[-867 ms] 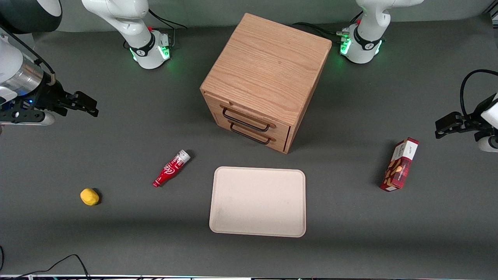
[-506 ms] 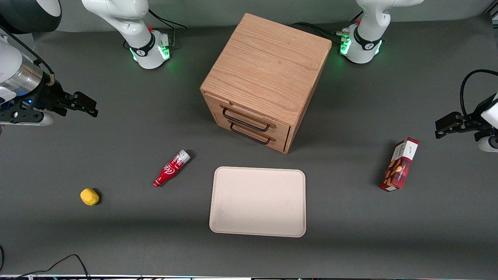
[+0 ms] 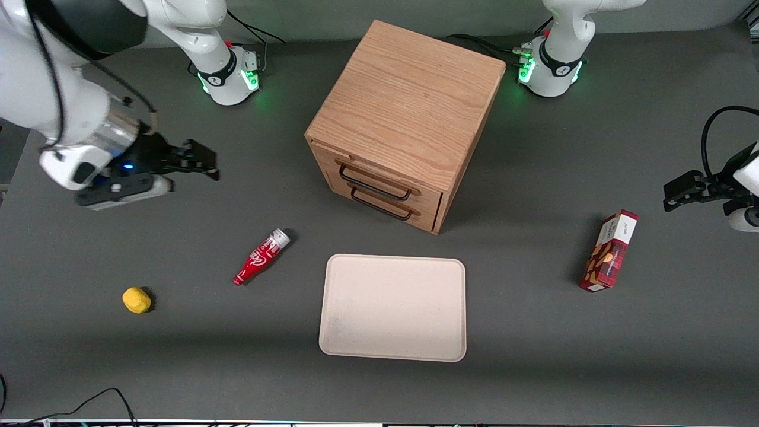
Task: Open upper drawer
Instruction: 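Move the right gripper to the upper drawer's black handle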
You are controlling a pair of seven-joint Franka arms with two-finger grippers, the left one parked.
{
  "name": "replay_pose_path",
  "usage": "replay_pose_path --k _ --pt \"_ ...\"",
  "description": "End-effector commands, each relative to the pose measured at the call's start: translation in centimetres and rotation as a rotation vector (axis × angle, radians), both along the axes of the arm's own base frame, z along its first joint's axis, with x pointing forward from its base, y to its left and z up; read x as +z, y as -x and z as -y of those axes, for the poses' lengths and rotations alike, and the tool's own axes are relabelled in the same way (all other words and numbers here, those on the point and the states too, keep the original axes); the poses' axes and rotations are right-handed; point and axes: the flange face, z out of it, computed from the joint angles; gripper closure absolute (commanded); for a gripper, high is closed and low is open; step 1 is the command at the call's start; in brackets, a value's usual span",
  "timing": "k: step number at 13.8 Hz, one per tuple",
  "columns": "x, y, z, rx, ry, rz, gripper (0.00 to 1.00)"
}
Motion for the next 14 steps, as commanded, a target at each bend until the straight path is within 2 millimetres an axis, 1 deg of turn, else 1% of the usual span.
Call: replay_pose_path --k 1,2,3,5,6,7,9,11,12,13,14 --pt "-1.5 -1.2 -7.5 0.163 -0.122 -0.02 0.0" --pt "-2.4 -1.3 -10.1 0.205 -0.15 -0.016 0.0" --pt "-3.3 -1.1 -12.0 0.238 -0.162 -0.025 0.0" --pt "-4.3 -0.4 -16.3 0.331 -0.156 -0.014 0.0" --pt "-5.1 0.3 -18.4 0.397 -0.14 -0.006 0.0" --pt "-6.1 0.4 -19.2 0.455 -0.145 -0.004 0.0" --pt "-7.4 0.3 -19.7 0.552 -0.162 0.005 0.0" --pt "-8.6 0.8 -21.0 0.62 -0.164 0.002 0.0" --pt "-9.1 0.6 -20.9 0.63 -0.147 0.012 0.0" --pt "-10.2 0.4 -21.0 0.64 -0.132 0.018 0.0" --pt "-11.7 0.3 -21.3 0.641 -0.14 0.023 0.0"
